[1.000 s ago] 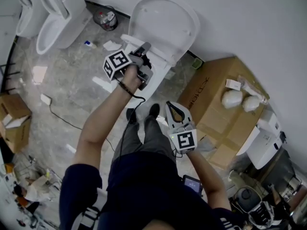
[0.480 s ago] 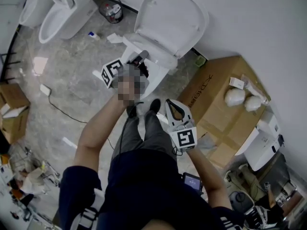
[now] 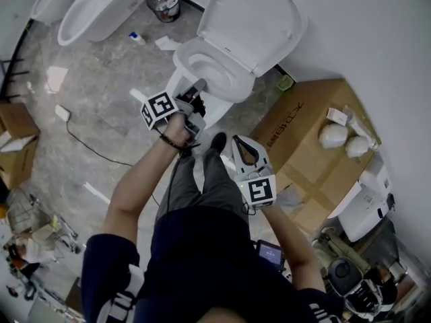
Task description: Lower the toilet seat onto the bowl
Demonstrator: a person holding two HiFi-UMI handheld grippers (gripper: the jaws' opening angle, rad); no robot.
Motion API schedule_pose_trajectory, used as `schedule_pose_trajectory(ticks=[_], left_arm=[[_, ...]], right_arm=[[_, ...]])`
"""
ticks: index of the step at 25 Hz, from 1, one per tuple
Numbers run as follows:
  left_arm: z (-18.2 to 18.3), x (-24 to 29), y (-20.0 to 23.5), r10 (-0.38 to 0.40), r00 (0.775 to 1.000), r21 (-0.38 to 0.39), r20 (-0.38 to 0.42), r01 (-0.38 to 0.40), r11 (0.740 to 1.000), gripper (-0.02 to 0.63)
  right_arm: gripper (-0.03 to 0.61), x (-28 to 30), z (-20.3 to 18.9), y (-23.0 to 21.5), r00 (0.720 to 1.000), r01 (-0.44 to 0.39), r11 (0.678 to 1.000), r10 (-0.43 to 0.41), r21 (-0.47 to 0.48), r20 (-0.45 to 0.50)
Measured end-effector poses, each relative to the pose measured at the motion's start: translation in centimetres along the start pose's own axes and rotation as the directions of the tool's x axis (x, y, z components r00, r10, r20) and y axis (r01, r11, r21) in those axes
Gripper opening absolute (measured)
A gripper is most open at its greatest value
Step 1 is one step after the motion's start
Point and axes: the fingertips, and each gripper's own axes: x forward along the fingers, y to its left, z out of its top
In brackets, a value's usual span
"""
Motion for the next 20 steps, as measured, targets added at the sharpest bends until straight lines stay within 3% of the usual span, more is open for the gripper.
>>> schedule_pose_trajectory(ticks=[20], left_arm=[[-1.3, -6.1, 8.5, -0.035, 0.999, -0.039, -0.033, 0.034, 0.999, 0.087]], right_arm=[[0.023, 4.3, -3.1, 3.5, 0.996, -0.064, 0.997, 0.062, -0.03, -0.063]])
